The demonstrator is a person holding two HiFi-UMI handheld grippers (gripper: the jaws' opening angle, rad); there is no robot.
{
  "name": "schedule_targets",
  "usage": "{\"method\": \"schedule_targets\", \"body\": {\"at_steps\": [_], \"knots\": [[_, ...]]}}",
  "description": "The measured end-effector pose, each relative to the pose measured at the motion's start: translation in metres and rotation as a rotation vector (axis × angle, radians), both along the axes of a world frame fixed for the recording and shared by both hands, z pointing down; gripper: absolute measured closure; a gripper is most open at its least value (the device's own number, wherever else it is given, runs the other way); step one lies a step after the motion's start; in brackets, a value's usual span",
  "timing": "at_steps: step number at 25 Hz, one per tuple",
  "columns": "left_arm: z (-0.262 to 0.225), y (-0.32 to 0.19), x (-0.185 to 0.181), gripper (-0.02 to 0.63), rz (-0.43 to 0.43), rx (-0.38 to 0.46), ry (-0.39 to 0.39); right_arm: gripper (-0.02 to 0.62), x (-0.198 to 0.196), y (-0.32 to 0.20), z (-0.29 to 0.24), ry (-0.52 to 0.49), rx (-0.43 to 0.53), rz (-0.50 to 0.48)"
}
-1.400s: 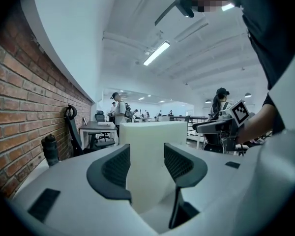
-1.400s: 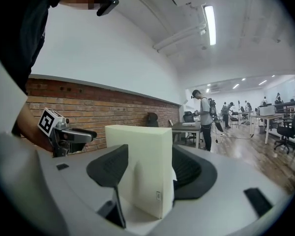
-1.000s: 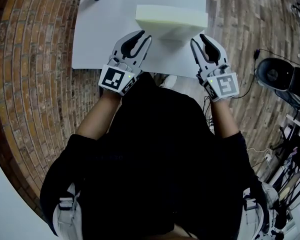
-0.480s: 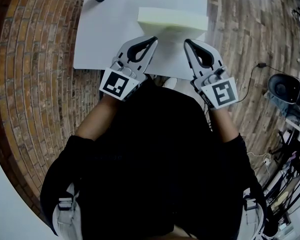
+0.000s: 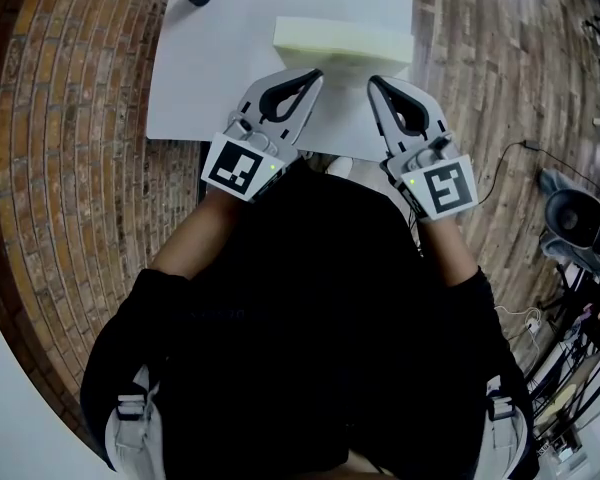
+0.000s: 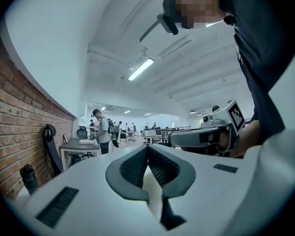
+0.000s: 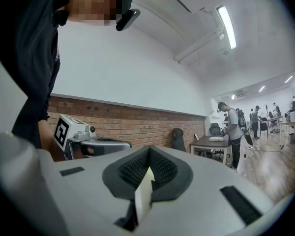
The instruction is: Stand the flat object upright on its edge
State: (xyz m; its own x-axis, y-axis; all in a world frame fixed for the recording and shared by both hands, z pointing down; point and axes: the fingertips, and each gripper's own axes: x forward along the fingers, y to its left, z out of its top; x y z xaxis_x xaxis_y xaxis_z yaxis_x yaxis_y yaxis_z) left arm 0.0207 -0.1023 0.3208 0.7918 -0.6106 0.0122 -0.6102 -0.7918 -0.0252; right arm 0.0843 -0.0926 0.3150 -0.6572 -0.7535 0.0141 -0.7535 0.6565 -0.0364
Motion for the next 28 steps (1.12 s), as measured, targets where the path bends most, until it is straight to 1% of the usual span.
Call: {"method": "schedule_targets", "body": {"at_steps": [7,10,13,22,25,28], "knots": [[-0.0010,0.0030,0.0026,0.586,-0.001,0.006,0.009,0.589,0.0009,0.0022,0.0040,-0.006,-0.009,-0.004],[0.0026,0.0031,0.0016,0.586,-0.007,-0.008,-0.002,0.589,0.0013,0.0025,0.0053,-0.009,-0.012,-0.004],[0.0013,0.0031,0.0018,0.586,-0.009,0.009,0.006,0.589,0.0017,0.0037,0.0057,-0.007,-0.008,-0.006],[0.0057,0.0068,0.0015,0.586,-0.011,-0.001,-0.008,0.589,0.0014,0.0069,0.0067,-0.001,-0.005,-0.003],[0.0019,0.0079,0.0028,0.586,-0.007,0.019,-0.001,0.589,0.0024,0.0077,0.0071,0.000,-0.007,-0.002],[0.0021,0.0093,0.0016,0.586,-0.009,0.015,0.000,0.589,0.0022,0.0086,0.0069,-0.001,-0.007,0.000]]}}
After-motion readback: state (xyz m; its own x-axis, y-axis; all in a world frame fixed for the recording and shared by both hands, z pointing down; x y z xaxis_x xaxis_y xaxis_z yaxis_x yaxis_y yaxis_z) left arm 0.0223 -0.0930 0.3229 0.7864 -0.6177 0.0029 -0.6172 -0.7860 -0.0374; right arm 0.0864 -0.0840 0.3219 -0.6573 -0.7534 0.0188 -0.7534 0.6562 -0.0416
